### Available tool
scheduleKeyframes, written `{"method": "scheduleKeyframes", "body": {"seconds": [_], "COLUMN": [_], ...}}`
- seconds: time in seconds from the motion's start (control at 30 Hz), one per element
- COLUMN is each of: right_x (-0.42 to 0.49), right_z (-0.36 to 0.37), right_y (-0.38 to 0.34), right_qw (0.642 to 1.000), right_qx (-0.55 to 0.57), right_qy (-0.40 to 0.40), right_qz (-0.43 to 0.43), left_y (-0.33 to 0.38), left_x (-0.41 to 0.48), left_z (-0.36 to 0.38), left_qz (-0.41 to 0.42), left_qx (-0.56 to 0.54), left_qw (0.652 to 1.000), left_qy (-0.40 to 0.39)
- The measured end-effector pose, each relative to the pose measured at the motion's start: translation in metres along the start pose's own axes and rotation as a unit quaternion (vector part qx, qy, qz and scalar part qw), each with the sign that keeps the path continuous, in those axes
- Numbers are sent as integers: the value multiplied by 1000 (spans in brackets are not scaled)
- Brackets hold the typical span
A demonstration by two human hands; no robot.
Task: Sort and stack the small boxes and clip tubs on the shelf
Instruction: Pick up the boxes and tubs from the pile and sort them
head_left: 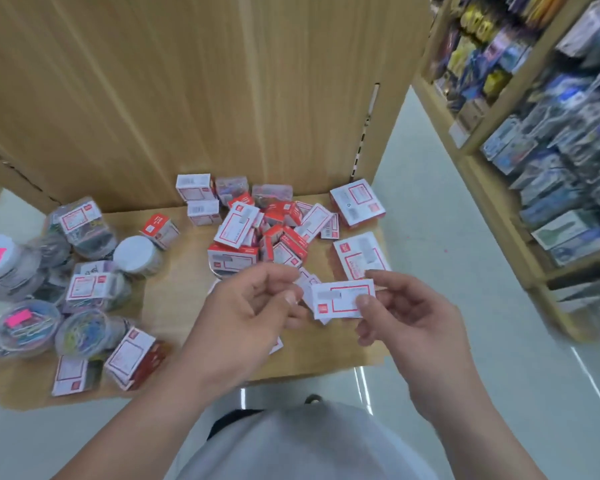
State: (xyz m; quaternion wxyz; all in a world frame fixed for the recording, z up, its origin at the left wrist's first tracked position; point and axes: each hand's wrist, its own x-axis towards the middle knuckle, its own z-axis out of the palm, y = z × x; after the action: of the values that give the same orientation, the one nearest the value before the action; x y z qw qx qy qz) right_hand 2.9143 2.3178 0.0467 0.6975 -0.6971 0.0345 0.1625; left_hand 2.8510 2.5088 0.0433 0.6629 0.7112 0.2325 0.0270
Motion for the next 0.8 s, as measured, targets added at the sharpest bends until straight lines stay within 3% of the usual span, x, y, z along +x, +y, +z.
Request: {"method": "scheduleKeyframes", "body": {"seconds": [0.13, 0.47, 0.57, 0.67, 0.8], "right_x": [18, 33, 37, 38, 33], "right_z": [-53, -46, -41, -43, -35], "right_y": [9, 36, 53, 59, 51], "right_qw": [995, 997, 976, 933, 905], "right_qx": [-21, -57, -210, -345, -391], "right_qy": [94, 27, 47, 72, 48], "right_qz": [5, 52, -7, -71, -160], "left_y": [-11, -38, -44, -50, -63], "left_x": [5, 0, -6, -15, -37], "left_z": [24, 45, 47, 45, 37], "left_qz": [-5, -6, -2, 19, 48], "left_qx": [38, 158, 143, 150, 157], "left_qw": [999, 987, 990, 989, 986], "left_qy": [16, -17, -12, -1, 12]}}
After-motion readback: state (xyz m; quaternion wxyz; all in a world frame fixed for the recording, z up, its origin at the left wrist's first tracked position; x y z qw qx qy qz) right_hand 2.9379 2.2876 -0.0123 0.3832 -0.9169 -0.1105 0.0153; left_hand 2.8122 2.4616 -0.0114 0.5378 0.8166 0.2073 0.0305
